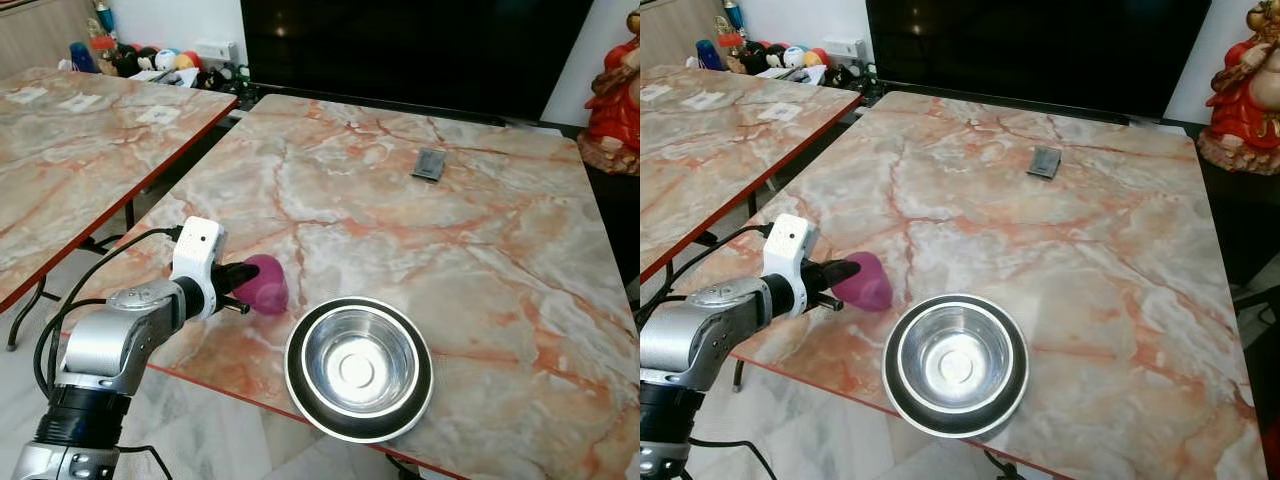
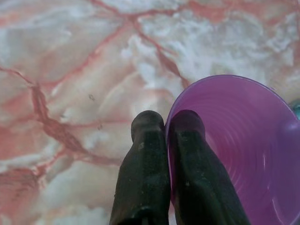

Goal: Setting the table

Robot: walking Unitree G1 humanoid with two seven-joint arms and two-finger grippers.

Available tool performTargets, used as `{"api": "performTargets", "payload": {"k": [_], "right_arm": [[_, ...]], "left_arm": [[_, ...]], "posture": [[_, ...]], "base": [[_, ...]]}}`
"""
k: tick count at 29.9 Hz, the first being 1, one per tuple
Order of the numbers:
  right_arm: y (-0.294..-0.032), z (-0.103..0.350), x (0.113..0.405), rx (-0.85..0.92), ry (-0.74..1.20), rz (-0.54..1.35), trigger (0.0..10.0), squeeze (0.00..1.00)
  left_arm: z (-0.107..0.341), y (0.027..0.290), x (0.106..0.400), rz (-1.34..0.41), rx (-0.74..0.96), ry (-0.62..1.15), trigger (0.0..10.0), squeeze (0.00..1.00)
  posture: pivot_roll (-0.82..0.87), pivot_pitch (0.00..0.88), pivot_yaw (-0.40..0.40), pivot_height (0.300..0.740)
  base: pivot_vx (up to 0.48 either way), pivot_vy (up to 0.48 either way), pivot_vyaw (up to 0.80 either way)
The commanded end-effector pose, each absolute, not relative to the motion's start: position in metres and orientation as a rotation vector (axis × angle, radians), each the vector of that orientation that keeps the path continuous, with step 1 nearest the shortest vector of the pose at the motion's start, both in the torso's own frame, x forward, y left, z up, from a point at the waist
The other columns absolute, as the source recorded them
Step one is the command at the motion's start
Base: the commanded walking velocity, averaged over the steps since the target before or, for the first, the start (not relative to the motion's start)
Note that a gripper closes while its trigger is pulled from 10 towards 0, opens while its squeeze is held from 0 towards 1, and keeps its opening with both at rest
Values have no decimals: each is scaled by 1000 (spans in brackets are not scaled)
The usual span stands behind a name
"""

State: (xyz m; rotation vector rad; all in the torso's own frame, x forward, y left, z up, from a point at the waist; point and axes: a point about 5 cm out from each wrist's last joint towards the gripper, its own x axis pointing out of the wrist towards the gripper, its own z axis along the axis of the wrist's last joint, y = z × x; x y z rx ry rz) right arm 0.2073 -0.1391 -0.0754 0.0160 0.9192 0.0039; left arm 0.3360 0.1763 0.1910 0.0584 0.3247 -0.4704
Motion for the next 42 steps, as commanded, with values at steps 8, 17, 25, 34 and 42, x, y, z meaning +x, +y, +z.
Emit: {"api": "performTargets", "payload": {"k": [8,17,25,34,42], "right_arm": [[-137,-80,200,20,945,1,10000,0],[-137,-80,199,23,948,-7,10000,0],[-137,-80,199,22,950,-7,10000,0],[-138,-80,199,27,948,-10,10000,0],[-138,-80,199,27,947,-10,10000,0]], "left_arm": [[195,170,335,-519,83,335,10000,145],[195,168,335,-526,73,337,10000,831],[195,165,335,-537,61,332,10000,792],[198,162,335,-539,33,298,10000,39],[203,160,335,-551,21,266,10000,0]], "posture": [[70,122,38,740],[65,134,40,740],[64,144,41,740],[60,151,35,740],[60,151,31,740]], "base": [[0,0,0],[0,0,0],[0,0,0],[0,0,0],[0,0,0]]}}
